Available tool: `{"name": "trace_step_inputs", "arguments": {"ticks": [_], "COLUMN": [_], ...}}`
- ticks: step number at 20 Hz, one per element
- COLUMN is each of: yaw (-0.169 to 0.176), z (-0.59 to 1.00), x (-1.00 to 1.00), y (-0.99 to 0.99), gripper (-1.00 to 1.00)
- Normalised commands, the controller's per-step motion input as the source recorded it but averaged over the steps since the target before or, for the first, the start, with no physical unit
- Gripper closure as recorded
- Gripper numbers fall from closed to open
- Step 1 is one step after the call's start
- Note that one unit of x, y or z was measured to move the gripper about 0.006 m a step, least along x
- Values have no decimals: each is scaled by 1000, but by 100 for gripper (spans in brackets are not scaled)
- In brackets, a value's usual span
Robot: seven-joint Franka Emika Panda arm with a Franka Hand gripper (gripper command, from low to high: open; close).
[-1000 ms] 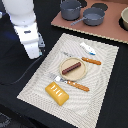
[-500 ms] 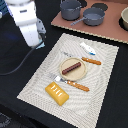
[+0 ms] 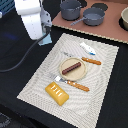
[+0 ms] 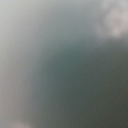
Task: Interact with the objects in diverse but meaningful ways.
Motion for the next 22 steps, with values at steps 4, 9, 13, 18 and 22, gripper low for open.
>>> {"name": "trace_step_inputs", "arguments": {"ticks": [4,9,13,18,22], "yaw": [-44,-22,-12,-7,-20], "z": [-216,309,611,350,79], "x": [389,758,952,815,601], "y": [-41,-10,0,-2,-56], "gripper": [100,100,100,100,100]}}
